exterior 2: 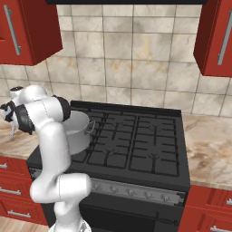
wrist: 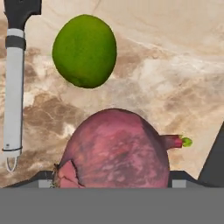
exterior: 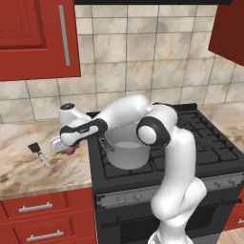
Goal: Put the onion and lime in the pot. Retrieve the spatula and lightly stir the vegetables in the pot.
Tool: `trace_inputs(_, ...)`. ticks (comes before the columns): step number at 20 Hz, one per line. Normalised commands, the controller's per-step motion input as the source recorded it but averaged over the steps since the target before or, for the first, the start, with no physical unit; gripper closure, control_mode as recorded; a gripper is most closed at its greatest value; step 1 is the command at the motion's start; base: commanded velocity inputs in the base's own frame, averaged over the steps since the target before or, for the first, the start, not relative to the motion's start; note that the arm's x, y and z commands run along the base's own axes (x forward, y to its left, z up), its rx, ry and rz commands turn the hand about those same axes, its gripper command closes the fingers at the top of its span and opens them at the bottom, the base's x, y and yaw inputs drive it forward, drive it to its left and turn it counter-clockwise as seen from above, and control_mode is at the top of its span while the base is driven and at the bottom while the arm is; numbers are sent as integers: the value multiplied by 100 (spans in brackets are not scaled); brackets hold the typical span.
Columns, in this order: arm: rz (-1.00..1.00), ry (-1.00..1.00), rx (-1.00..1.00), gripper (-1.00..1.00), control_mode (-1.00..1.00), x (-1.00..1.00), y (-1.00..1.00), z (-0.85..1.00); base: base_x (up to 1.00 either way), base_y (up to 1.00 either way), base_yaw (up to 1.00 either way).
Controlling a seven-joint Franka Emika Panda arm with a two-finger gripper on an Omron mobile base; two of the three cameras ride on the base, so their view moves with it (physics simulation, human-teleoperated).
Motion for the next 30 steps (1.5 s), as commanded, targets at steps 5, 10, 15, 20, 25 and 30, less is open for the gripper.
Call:
trace_inputs(5, 1, -25, 8, 100, -100, -75, -43, 63, 0, 0, 0)
trace_inputs(10, 0, -16, 4, 100, -100, -68, -56, 69, 0, 0, 0)
trace_inputs(15, 3, -3, 0, 100, -100, -45, -67, 95, 0, 0, 0)
trace_inputs(20, 2, 0, 0, 100, -100, -43, -74, 95, 0, 0, 0)
trace_inputs(25, 0, 0, 0, 100, -100, -42, -72, 63, 0, 0, 0)
trace_inputs(30, 0, 5, -4, 100, -100, 11, -82, 5, 0, 0, 0)
